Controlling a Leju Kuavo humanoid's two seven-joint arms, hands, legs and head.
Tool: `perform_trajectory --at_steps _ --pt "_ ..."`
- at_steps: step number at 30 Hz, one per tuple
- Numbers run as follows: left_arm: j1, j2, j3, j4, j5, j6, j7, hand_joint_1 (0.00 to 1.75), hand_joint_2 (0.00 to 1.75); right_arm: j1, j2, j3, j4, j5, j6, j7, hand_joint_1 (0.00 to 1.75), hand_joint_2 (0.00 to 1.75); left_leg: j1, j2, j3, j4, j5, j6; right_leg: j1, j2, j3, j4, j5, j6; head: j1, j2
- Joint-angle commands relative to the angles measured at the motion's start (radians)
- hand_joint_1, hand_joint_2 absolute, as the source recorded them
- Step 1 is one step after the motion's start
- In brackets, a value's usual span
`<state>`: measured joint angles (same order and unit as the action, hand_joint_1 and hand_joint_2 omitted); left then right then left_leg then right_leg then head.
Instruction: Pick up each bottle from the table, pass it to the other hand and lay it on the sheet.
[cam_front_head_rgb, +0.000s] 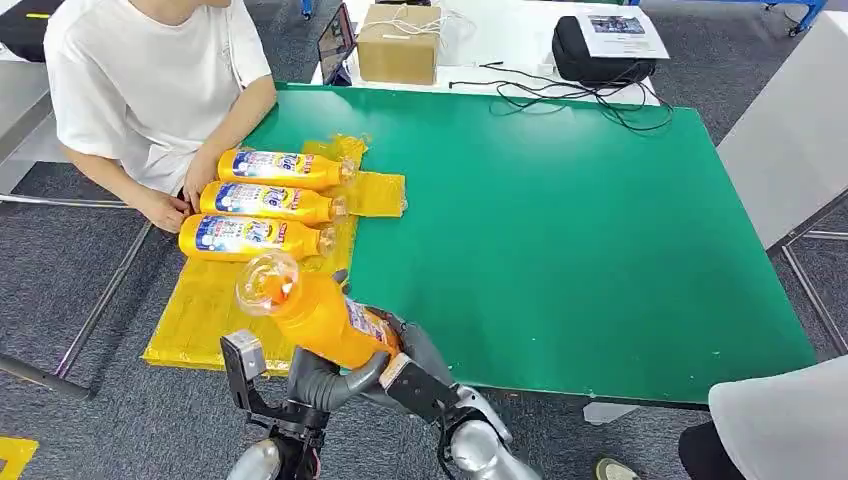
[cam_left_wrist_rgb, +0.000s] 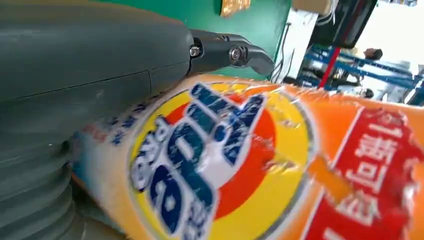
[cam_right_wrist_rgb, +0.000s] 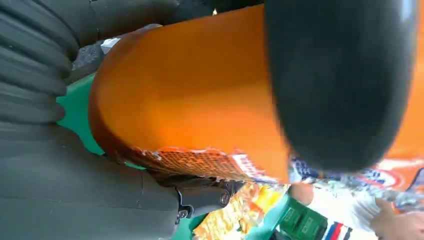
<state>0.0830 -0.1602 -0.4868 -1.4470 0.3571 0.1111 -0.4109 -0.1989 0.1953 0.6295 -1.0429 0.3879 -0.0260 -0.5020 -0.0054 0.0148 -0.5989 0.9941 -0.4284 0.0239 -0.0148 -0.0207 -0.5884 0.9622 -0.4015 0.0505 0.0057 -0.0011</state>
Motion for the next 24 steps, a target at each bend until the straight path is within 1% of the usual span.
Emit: perform_trajectory --at_steps 1,2,3,5,7,8,9,10,11,12,14,15,16,18,20,22,23,24 --pt "-0.03 0.016 0.003 -0.019 0.012 0.023 -0.008 0.0 1.75 -0.021 -0.042 0.105 0.074 -0.011 0.001 0.004 1.75 1.75 0.003 -0.002 0.009 0.0 -0.004 -0.003 0.002 0.002 0.009 0.0 -0.004 -0.003 0.0 0.0" --pt "-0.03 0.016 0.003 -0.019 0.012 0.023 -0.008 0.0 1.75 -0.021 -0.042 0.105 0.074 -0.011 0.001 0.004 1.75 1.75 0.001 -0.002 0.004 0.0 -0.001 -0.001 0.001 0.0 0.004 -0.001 -0.002 -0.002 0.0 0.0" --pt "-0.03 0.015 0.002 -0.019 0.012 0.023 -0.008 0.0 1.75 -0.023 -0.042 0.105 0.073 -0.011 0.001 0.004 1.75 1.75 0.001 -0.002 0.003 -0.001 -0.001 -0.001 0.001 -0.001 0.004 -0.001 -0.001 -0.002 0.0 0.0" --pt "-0.03 0.015 0.002 -0.019 0.012 0.023 -0.008 0.0 1.75 -0.023 -0.042 0.105 0.073 -0.011 0.001 0.004 1.75 1.75 0.002 -0.002 0.006 0.0 -0.003 -0.002 0.001 0.001 0.006 -0.001 -0.003 -0.003 0.0 0.0" --pt "-0.03 0.015 0.002 -0.019 0.012 0.023 -0.008 0.0 1.75 -0.023 -0.042 0.105 0.073 -0.011 0.001 0.004 1.75 1.75 0.002 -0.003 0.005 0.0 -0.002 -0.002 0.001 -0.001 0.006 -0.001 -0.002 -0.002 0.0 0.0" --pt "-0.031 0.008 0.009 -0.013 0.026 0.02 -0.008 1.69 1.75 -0.027 -0.04 0.104 0.079 -0.017 0.002 0.009 1.75 1.75 0.001 -0.003 0.004 0.0 -0.001 -0.002 0.001 -0.001 0.004 -0.001 -0.002 -0.002 0.0 0.0" --pt "-0.018 -0.018 0.024 -0.025 0.049 0.013 -0.009 1.75 1.75 -0.029 -0.042 0.103 0.085 -0.021 0.002 0.014 1.45 1.75 0.002 -0.003 0.005 0.0 -0.002 -0.002 0.001 0.0 0.006 0.0 -0.003 -0.003 0.0 0.0" --pt "-0.015 -0.026 0.021 -0.035 0.052 0.012 -0.008 1.75 1.75 -0.035 -0.039 0.099 0.094 -0.025 0.002 0.018 0.31 1.75 0.002 -0.003 0.006 0.0 -0.003 -0.002 0.002 0.0 0.007 0.0 -0.003 -0.003 0.0 0.0" --pt "-0.018 -0.029 0.02 -0.047 0.07 -0.014 -0.011 1.75 1.75 -0.047 -0.034 0.093 0.111 -0.032 0.003 0.023 0.0 1.75 0.001 -0.002 0.003 0.0 -0.002 -0.002 0.001 0.0 0.004 0.0 -0.002 -0.002 0.0 0.0" --pt "-0.026 -0.028 0.02 -0.048 0.104 -0.061 -0.004 1.75 1.75 -0.06 -0.028 0.085 0.124 -0.049 0.016 0.024 0.0 0.0 0.002 -0.003 0.005 0.001 -0.002 -0.002 0.001 0.0 0.006 0.0 -0.002 -0.002 0.0 0.0" --pt "-0.044 -0.032 0.038 -0.036 0.154 -0.127 0.006 1.75 1.75 -0.085 -0.027 0.066 0.138 -0.08 0.042 0.016 0.0 0.0 0.001 -0.002 0.002 0.0 -0.001 -0.001 0.0 0.0 0.002 0.0 -0.001 -0.001 0.0 0.0" --pt "-0.058 -0.042 0.061 -0.025 0.193 -0.177 0.007 1.75 1.75 -0.101 -0.027 0.057 0.142 -0.089 0.05 0.012 0.0 0.0 0.001 -0.002 0.003 0.001 -0.001 -0.002 0.001 0.0 0.003 0.0 -0.001 -0.002 0.0 0.0" --pt "-0.071 -0.049 0.078 -0.015 0.216 -0.196 0.016 1.75 1.75 -0.11 -0.028 0.049 0.14 -0.101 0.065 0.011 0.0 0.0 0.0 -0.002 0.001 0.0 0.0 -0.001 0.0 0.0 0.001 0.0 0.0 -0.001 0.0 0.0" --pt "-0.09 -0.054 0.104 0.003 0.232 -0.207 0.039 1.75 1.75 -0.105 -0.033 0.05 0.114 -0.102 0.083 0.014 0.0 0.0 0.001 -0.001 0.001 0.0 0.0 -0.001 0.0 0.001 0.001 0.0 0.0 -0.001 0.0 0.0" --pt "-0.095 -0.053 0.112 0.012 0.223 -0.216 0.041 1.75 1.75 -0.089 -0.036 0.053 0.094 -0.098 0.083 0.015 0.0 0.0 0.001 -0.003 0.002 0.0 0.0 -0.001 0.001 -0.001 0.002 -0.001 -0.001 -0.002 0.0 0.0" --pt "-0.1 -0.054 0.115 0.021 0.212 -0.225 0.033 1.75 1.75 -0.073 -0.034 0.053 0.074 -0.079 0.046 0.002 0.0 0.0 0.001 -0.003 0.003 0.0 0.0 -0.001 0.001 -0.002 0.003 -0.001 -0.001 -0.002 0.0 0.0" --pt "-0.111 -0.057 0.125 0.042 0.183 -0.209 0.018 1.75 1.75 -0.062 -0.025 0.041 0.061 -0.083 0.025 -0.011 0.0 0.0 0.002 -0.004 0.004 0.0 -0.001 -0.002 0.001 -0.002 0.005 -0.001 -0.002 -0.002 0.0 0.0" --pt "-0.12 -0.058 0.131 0.058 0.132 -0.162 0.005 1.75 1.75 -0.052 -0.018 0.029 0.046 -0.092 0.014 -0.013 0.0 0.0 0.001 -0.003 0.002 0.0 0.0 -0.001 0.0 -0.002 0.003 0.0 -0.001 -0.001 0.0 0.0"
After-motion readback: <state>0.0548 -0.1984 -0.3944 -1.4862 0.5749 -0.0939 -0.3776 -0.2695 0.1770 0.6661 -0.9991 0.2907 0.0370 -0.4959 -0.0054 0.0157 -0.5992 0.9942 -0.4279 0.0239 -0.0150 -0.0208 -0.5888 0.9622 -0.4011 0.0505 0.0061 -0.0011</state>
